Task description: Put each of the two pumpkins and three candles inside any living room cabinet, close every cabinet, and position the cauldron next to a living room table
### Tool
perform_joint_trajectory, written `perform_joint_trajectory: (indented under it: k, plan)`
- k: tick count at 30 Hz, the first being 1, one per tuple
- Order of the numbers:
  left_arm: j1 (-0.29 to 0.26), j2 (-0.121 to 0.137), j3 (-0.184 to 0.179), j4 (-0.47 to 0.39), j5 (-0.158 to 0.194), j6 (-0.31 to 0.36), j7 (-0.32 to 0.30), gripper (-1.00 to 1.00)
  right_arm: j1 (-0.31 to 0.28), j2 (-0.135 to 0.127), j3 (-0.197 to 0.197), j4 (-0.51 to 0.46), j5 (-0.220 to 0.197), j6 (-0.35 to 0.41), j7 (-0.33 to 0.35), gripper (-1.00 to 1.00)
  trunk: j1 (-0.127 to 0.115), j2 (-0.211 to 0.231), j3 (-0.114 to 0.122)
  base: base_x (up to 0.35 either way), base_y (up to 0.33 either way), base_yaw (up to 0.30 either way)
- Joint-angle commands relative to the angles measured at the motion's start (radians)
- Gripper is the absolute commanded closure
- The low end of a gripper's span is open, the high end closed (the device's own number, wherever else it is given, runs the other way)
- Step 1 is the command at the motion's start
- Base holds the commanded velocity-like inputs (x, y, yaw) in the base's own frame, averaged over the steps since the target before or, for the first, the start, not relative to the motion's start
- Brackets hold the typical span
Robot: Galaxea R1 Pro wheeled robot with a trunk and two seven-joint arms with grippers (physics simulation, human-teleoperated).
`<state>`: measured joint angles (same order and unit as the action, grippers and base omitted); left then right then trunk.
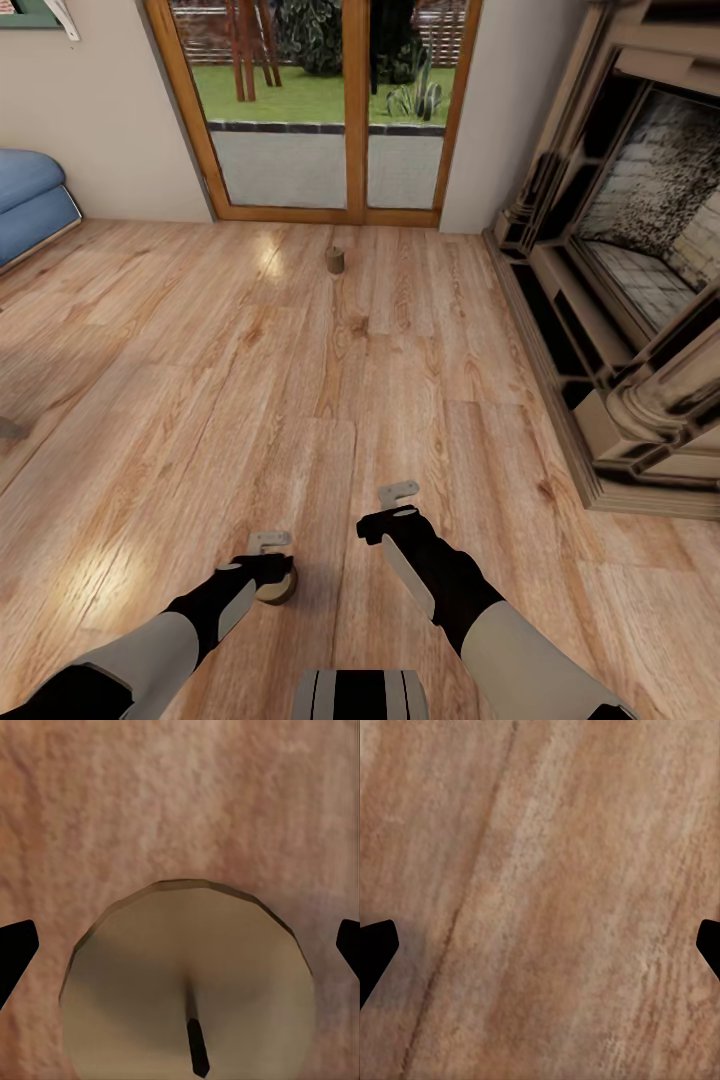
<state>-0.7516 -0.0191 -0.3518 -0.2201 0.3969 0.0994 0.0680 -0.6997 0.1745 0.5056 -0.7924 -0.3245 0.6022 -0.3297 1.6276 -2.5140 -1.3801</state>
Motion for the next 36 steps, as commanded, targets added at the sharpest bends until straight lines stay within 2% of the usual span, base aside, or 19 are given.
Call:
perform_joint_trajectory:
  k: [1, 9, 22, 27, 28, 36]
  plan:
    - [0.0, 0.0, -0.009, -0.002, 0.009, 0.005, 0.006, -1.0, -0.001, 0.0, 0.002, -0.001, -0.01, 0.002, -0.009, -1.0, 0.0, 0.0, -0.001, 0.0, 0.0, 0.0]
    - [0.0, -0.005, -0.009, -0.002, 0.008, 0.005, 0.004, -1.0, 0.0, 0.0, 0.002, -0.001, -0.01, 0.002, -0.009, -1.0, 0.0, 0.0, -0.001, 0.0, 0.0, 0.0]
    - [0.0, -0.007, -0.008, -0.002, 0.007, 0.002, 0.011, -1.0, -0.001, 0.0, 0.002, -0.001, -0.01, 0.002, -0.009, -1.0, 0.006, -0.003, -0.051, 0.0, 0.0, 0.0]
    - [0.0, -0.007, -0.007, -0.002, 0.008, 0.003, 0.013, -1.0, -0.001, 0.0, 0.002, -0.001, -0.01, 0.002, -0.009, -1.0, 0.006, -0.003, -0.051, 0.0, 0.0, 0.0]
    - [0.0, -0.007, -0.005, -0.002, 0.009, 0.003, 0.013, 1.0, -0.001, 0.0, 0.002, -0.001, -0.01, 0.002, -0.009, -1.0, 0.006, -0.003, -0.051, 0.0, 0.0, 0.0]
    - [0.0, -0.006, -0.002, -0.002, 0.012, -0.003, 0.013, 1.0, -0.001, 0.0, 0.002, -0.001, -0.012, 0.002, -0.009, -1.0, 0.006, -0.003, -0.051, 0.0, 0.0, 0.0]
